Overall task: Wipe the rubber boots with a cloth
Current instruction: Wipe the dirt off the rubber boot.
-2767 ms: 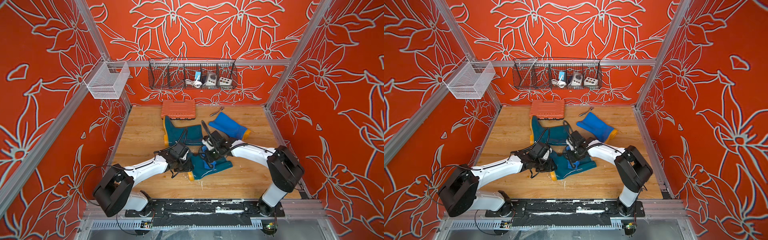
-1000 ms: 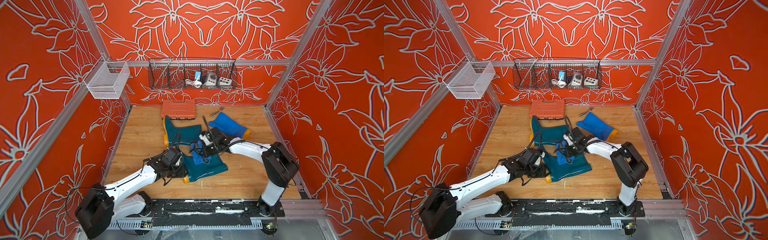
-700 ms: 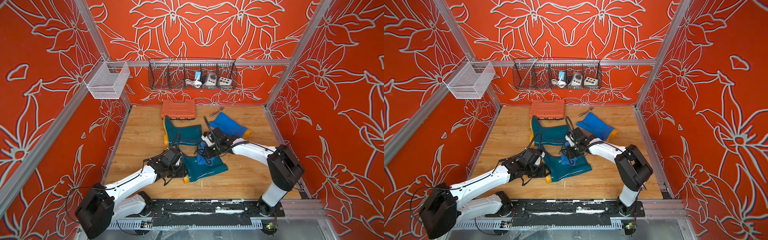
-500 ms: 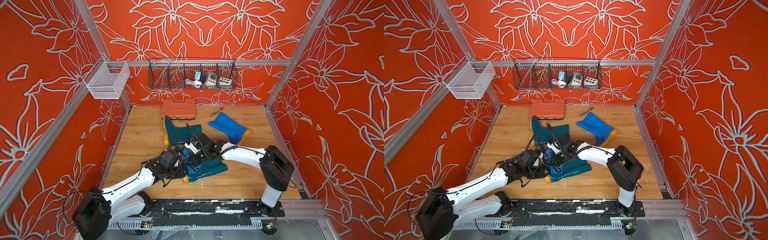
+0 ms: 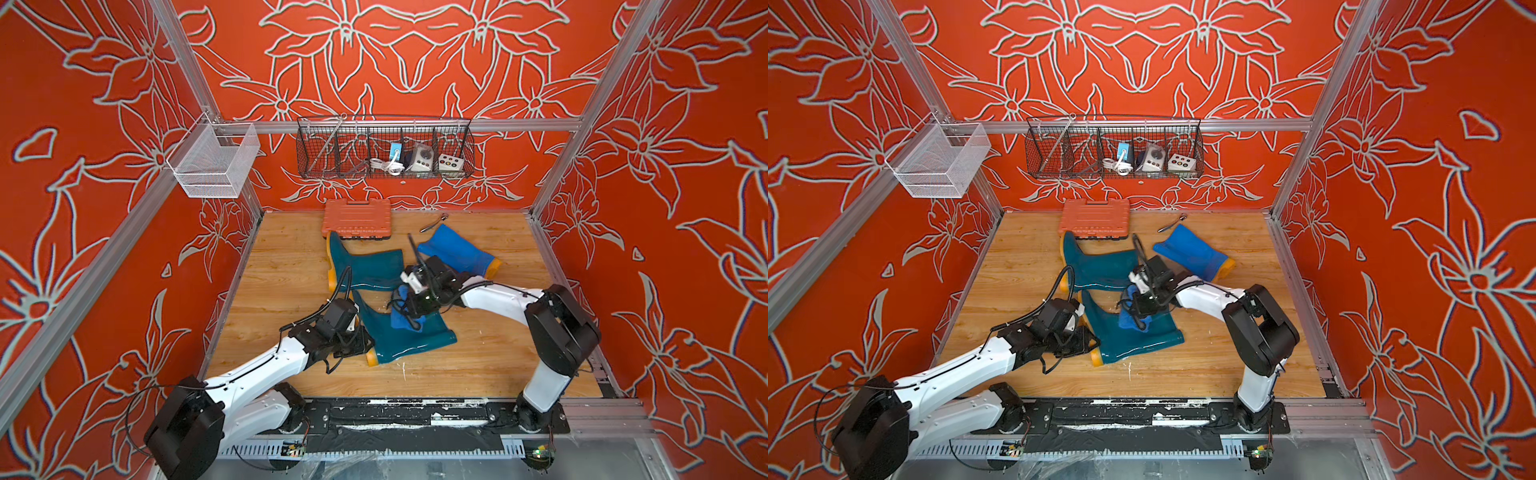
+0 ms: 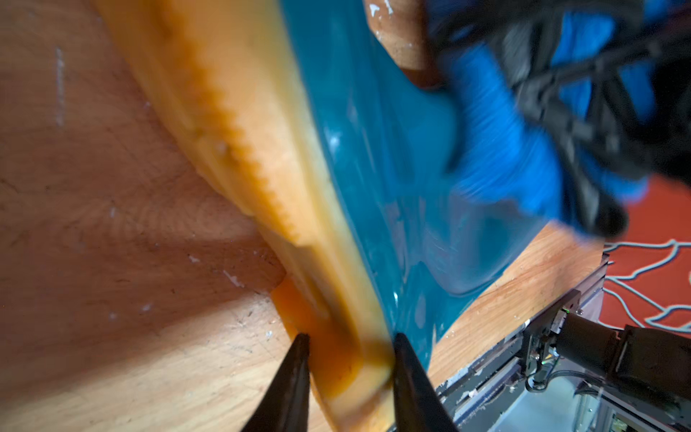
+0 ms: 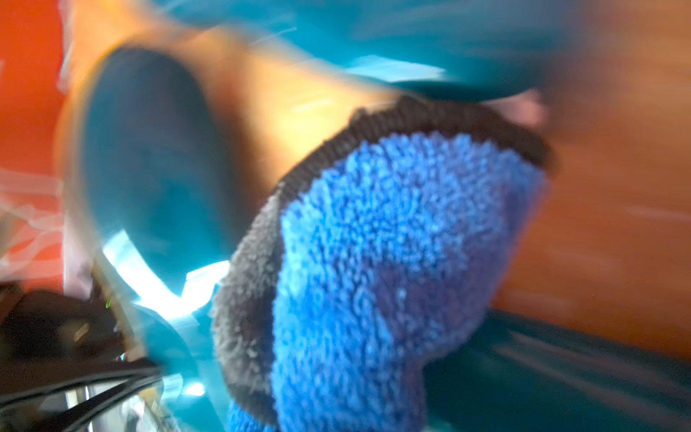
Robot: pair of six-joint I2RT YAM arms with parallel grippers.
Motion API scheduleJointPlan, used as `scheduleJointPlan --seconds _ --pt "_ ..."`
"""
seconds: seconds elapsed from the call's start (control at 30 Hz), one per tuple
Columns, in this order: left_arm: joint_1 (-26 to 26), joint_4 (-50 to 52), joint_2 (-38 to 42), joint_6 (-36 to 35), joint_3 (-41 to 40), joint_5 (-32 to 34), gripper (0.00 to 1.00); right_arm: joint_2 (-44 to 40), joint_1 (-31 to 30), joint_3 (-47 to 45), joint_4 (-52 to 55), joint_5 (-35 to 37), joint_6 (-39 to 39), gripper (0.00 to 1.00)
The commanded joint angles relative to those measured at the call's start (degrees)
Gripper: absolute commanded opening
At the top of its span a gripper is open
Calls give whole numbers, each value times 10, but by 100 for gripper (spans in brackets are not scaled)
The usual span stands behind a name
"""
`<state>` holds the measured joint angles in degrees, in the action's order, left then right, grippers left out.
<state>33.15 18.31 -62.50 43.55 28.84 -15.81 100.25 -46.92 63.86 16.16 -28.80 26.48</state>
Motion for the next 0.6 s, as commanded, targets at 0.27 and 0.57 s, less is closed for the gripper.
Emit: scheduleJointPlan --seconds 0.27,0.57 --pt "-55 -11 -58 -23 43 -25 13 -10 136 -77 67 30 -49 0" --pt "-56 -28 -78 -17 44 -44 16 -10 -14 -20 61 72 -28 0"
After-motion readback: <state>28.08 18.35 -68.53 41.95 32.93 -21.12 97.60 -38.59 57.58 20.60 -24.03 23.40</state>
